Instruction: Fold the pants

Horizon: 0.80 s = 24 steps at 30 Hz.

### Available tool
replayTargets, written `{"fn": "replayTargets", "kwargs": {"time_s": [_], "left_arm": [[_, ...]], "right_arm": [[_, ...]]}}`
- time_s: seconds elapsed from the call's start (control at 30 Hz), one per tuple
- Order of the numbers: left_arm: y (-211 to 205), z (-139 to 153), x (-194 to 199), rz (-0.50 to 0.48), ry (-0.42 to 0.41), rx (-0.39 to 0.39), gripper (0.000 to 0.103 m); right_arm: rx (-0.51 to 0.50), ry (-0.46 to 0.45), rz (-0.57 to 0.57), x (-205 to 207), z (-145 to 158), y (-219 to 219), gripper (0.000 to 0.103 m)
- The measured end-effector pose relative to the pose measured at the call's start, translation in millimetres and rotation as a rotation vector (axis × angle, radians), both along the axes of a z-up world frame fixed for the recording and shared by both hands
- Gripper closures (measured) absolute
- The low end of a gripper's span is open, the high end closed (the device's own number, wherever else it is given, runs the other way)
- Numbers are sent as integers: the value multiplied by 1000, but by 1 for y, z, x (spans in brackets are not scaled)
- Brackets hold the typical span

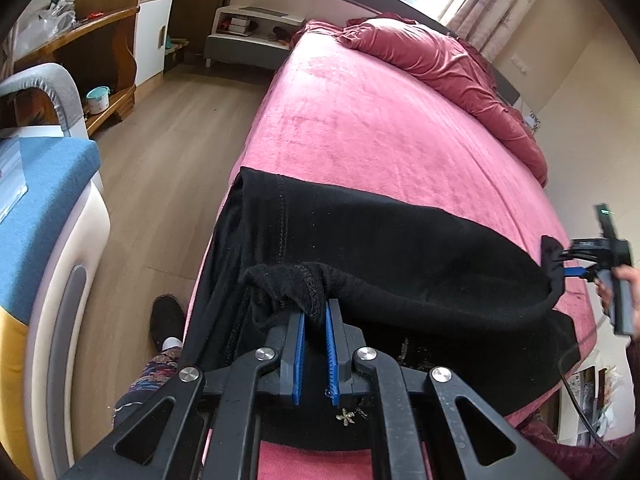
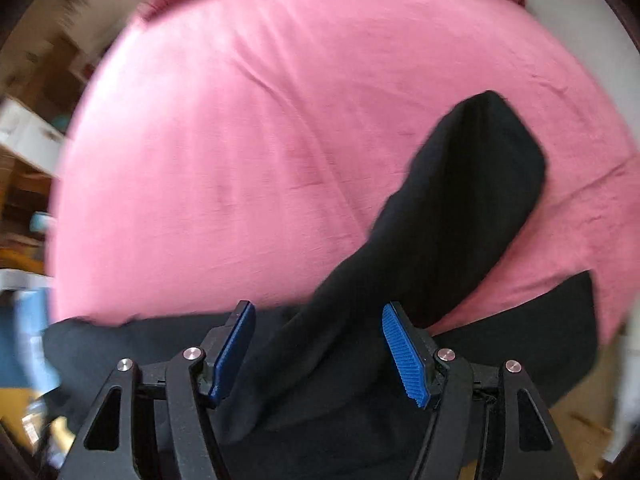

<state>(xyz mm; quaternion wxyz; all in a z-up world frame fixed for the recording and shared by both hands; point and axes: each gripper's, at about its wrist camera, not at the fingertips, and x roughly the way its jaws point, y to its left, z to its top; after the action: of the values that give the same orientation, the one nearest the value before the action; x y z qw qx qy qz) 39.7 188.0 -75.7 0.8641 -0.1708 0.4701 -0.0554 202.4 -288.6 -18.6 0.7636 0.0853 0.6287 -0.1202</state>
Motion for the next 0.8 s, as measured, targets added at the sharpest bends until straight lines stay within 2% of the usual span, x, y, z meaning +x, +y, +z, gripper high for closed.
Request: {"fn": "replayTargets", "kwargs": {"time_s": [0.07,0.1,0.13,0.17,0.2,0.27,0.3,0.4,0.47,0.53,0.6,0.7,0.8], "left_arm": [[-1,1,-2,-9,-6,5,94],[-1,2,-2,-14,-8,8,94],[-1,3,-3,-15,-10,8,94],[0,4,-3,-13,-12,2,94],[1,4,-3,-11,-14,-3,94],[4,5,0,-6,-17,-19,94],[7,6,5,-3,-15,-30,94],[9,12,24,2,-26,-38,94],[8,25,45,-2,-57,-24,94],[4,43,70,-9,-101,2,94],[2,63,89,-7,-151,24,94],[6,94,100,5,-242,23,94],[15,99,90,-7,-257,19,94]], "right_arm": [[-18,79,-9,16,-10,-2,37],[-17,111,-11,17,-15,2,41],[-38,137,4,20,-19,2,49],[-61,153,23,21,-21,3,68],[-64,164,43,17,-21,6,79],[-46,126,71,2,-14,8,91],[-31,103,74,-3,-11,3,94],[37,28,61,-22,-4,-13,95],[121,-58,34,-27,6,-27,95],[196,-169,3,-31,24,-38,95],[286,-329,-28,-44,48,-52,95],[373,-485,10,-76,69,-55,95],[408,-489,79,-126,57,-46,95]]}}
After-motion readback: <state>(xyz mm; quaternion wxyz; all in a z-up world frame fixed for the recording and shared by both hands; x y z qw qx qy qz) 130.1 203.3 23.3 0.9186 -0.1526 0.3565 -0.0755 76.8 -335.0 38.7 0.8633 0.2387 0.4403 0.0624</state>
